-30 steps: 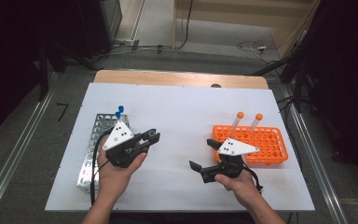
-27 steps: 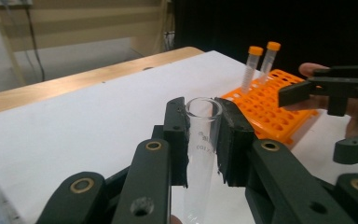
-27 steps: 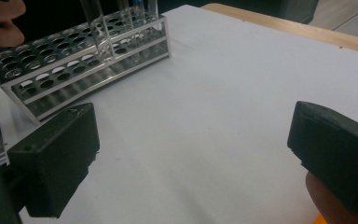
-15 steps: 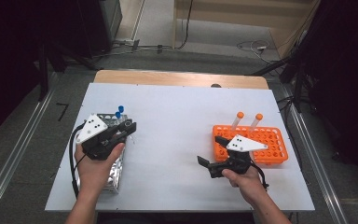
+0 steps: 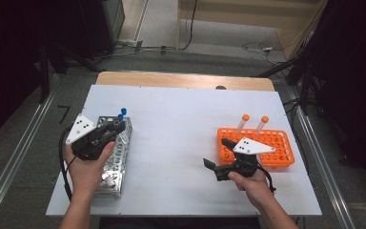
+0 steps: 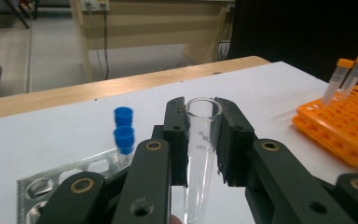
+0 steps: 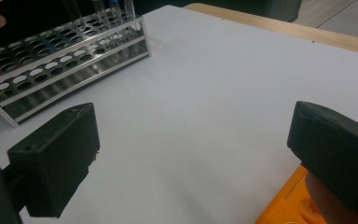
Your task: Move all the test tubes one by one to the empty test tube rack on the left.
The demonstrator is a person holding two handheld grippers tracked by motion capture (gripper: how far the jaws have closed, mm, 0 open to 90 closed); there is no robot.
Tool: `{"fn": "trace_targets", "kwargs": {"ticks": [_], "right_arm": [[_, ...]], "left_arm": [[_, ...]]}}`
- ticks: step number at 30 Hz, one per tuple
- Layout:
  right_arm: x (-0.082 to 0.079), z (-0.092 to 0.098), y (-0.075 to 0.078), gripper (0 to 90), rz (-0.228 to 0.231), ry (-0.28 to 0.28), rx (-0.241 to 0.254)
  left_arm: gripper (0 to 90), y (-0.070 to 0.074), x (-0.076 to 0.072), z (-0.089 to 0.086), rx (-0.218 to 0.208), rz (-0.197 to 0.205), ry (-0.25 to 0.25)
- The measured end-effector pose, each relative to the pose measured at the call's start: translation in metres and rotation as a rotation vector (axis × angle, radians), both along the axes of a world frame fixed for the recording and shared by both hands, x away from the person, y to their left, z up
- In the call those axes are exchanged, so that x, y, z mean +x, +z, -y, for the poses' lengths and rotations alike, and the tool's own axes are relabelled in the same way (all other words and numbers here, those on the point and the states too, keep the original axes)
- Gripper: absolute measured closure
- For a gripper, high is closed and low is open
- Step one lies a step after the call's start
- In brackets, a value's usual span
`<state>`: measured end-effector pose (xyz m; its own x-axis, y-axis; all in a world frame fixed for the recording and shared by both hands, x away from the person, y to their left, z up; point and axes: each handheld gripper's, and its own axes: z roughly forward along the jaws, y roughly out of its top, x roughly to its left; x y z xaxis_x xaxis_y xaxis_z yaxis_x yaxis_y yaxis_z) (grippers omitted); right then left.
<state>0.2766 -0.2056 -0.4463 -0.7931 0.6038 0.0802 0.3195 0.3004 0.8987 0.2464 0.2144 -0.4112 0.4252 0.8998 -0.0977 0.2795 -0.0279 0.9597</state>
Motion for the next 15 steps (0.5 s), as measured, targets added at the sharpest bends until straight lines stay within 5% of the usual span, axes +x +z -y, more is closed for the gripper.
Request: {"fn": "trace_targets", "kwargs": {"ticks": [15], "right_arm": [[0.001, 0.001, -0.002, 1.0, -0.003, -0.008, -0.006]], "left_arm": [[75.7, -0.013, 0.009, -0.007, 0.035, -0.013, 0.066]]}}
